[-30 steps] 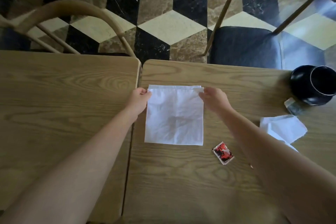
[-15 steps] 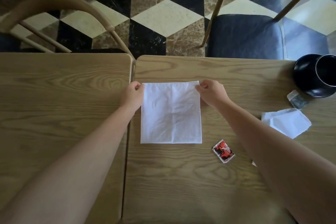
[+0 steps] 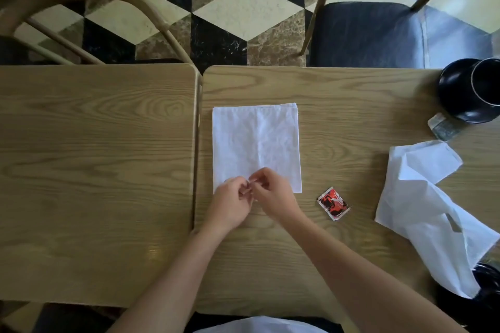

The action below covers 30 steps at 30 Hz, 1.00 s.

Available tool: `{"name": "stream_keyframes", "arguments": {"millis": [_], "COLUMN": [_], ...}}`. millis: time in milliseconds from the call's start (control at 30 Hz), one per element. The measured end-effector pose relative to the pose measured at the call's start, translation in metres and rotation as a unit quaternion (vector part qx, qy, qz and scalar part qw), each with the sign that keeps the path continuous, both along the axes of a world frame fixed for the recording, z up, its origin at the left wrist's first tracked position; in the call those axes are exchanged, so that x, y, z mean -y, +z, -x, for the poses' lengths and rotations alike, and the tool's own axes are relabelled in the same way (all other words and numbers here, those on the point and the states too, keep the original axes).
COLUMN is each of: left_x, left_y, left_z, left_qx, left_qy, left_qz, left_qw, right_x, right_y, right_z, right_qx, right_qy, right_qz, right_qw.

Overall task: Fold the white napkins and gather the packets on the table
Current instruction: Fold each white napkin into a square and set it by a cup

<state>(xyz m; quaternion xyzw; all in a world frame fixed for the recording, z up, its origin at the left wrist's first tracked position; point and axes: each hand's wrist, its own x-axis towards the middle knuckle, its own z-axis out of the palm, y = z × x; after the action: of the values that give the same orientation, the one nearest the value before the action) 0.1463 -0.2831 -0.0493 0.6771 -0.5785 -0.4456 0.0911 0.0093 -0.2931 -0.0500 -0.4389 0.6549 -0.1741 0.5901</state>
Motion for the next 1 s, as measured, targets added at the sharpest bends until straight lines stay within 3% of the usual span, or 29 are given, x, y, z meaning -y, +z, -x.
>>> {"name": "stream_keyframes", "arguments": {"millis": [167, 300, 600, 733, 867, 1000], "left_x": [-0.003, 0.004, 0.001, -0.003, -0.012, -0.014], "left_y": [-0.001, 0.005, 0.015, 0.022, 0.023, 0.020], "left_z": [-0.012, -0.025, -0.044, -0.043, -0.039, -0.034], "left_qx": [0.014, 0.004, 0.060, 0.085, 0.028, -0.145], "left_qy": [0.153, 0.176, 0.198, 0.266, 0.363, 0.522], "left_qz": [-0.077, -0.125, -0.132, -0.121, -0.139, -0.177], "left_qw": [0.985, 0.976, 0.969, 0.953, 0.921, 0.822], "right_x": [-0.004, -0.001, 0.002, -0.006, -0.011, -0.005], "right_y": [-0.004, 0.000, 0.006, 0.007, 0.007, 0.007], "right_z": [0.017, 0.058, 0.081, 0.079, 0.072, 0.061], "right_qx": [-0.036, -0.046, -0.021, -0.142, -0.128, -0.124], "right_qy": [0.009, -0.061, -0.125, -0.133, -0.173, -0.160], "right_qz": [-0.019, -0.037, -0.085, -0.057, -0.099, -0.110], "right_qw": [0.999, 0.996, 0.988, 0.979, 0.972, 0.973]}}
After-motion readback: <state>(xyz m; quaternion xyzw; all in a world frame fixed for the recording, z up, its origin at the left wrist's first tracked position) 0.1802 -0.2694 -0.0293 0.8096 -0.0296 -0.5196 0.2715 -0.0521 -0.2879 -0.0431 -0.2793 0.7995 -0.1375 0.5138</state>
